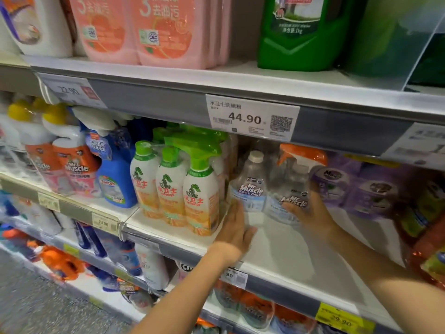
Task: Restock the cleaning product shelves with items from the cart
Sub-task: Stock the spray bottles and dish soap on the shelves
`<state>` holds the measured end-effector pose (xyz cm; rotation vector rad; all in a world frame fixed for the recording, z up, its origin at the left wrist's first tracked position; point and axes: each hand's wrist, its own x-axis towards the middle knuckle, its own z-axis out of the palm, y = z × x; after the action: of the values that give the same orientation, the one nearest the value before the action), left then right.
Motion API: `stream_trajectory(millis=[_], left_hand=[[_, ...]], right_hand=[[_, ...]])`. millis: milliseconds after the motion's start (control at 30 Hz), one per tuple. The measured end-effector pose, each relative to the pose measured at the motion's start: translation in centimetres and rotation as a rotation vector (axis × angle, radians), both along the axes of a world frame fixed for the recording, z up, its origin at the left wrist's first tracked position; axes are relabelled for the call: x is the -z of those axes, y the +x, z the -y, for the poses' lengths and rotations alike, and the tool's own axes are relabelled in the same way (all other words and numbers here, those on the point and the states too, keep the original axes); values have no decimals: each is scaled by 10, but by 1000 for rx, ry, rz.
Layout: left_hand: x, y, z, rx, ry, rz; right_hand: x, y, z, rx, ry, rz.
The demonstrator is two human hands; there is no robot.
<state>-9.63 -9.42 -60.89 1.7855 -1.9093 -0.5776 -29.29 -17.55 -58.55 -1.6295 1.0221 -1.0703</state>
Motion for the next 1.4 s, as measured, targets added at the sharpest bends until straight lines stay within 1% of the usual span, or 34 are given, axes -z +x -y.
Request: stream_trajectory(millis=[33, 100, 200, 333, 467, 567, 667, 733, 800, 900, 967, 1033, 1100, 1200, 1300, 1400], left_hand=[[2, 0, 3, 13, 74, 42], [4, 1, 7, 35, 136, 125], [7, 1, 10, 52, 146, 162], [4, 1, 8, 69, 139, 204], [2, 0, 6, 74, 148, 220], [0, 0, 5, 69, 138, 224], [-1, -1, 5, 71, 136, 225], [-2, -1, 5, 74, 141, 223], [1, -1, 6, 69, 149, 215], [3, -1, 7, 58, 148, 211], [3, -1, 7, 46, 135, 198], [4, -1, 7, 33, 102, 164], [6, 0, 9, 27, 25, 101], [3, 1, 5, 26, -173, -99], [-19, -8, -16, -34, -366, -276], [-46, -20, -49, -75, -418, -317]], right_hand=[[1, 2, 9, 17, -27, -29], [4, 5, 26, 48, -94, -62], [3, 12, 41, 104, -162, -93], [5, 11, 55, 175, -247, -285], [9, 8, 69, 226, -228, -354], [9, 11, 76, 268, -174, -453], [9, 17, 82, 336, -149, -375], [11, 18, 87, 345, -119, -376], [13, 21, 90, 351, -114, -439], [14, 30, 77, 427, -218, -610], [11, 39, 60, 452, -250, -669], [9, 47, 44, 435, -206, -627], [7, 51, 30, 431, -173, -479], [-2, 53, -14, 374, -74, -264], [-22, 48, -73, 220, 21, -91], [-42, 43, -126, 104, -1, -46]])
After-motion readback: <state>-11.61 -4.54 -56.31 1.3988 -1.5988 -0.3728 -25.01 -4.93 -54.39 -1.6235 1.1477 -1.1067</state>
